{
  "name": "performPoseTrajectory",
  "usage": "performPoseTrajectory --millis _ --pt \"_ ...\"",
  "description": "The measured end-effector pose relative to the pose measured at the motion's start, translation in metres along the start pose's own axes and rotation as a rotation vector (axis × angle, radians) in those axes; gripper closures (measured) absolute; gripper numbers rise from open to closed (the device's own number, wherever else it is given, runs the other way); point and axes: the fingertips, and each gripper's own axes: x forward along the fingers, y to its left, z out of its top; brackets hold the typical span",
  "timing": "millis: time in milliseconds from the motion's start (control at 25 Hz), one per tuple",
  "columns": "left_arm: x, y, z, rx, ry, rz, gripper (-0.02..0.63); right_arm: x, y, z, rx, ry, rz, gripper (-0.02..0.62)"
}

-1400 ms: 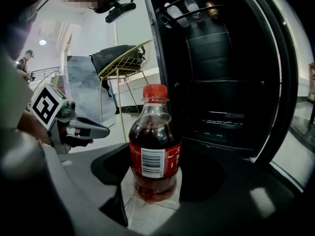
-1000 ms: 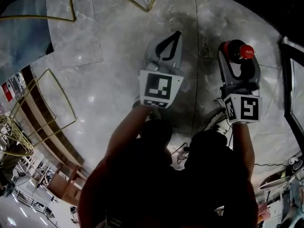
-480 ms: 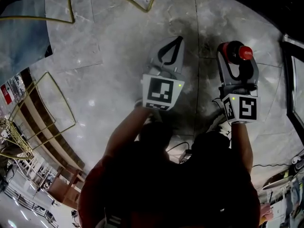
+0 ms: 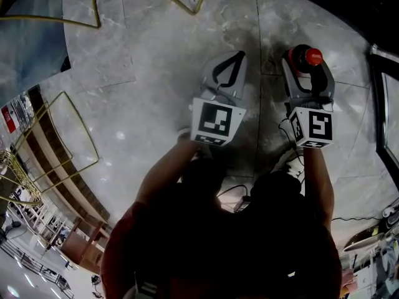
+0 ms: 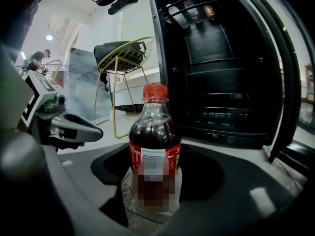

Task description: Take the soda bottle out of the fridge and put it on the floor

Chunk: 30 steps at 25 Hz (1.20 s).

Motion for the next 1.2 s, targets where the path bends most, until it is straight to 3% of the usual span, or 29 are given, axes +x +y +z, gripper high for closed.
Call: performPoseTrajectory --millis 520,1200 --pt "0.001 -0.004 -0.009 0.011 0.028 -0.008 0.606 0.058 -0.016 0.015 -0.086 -0.029 0.012 0.295" --pt "0.004 -0.009 -0.015 0.028 0.043 -0.022 0.606 0.093 -0.044 0.025 -0.08 -0.087 -0.021 0.293"
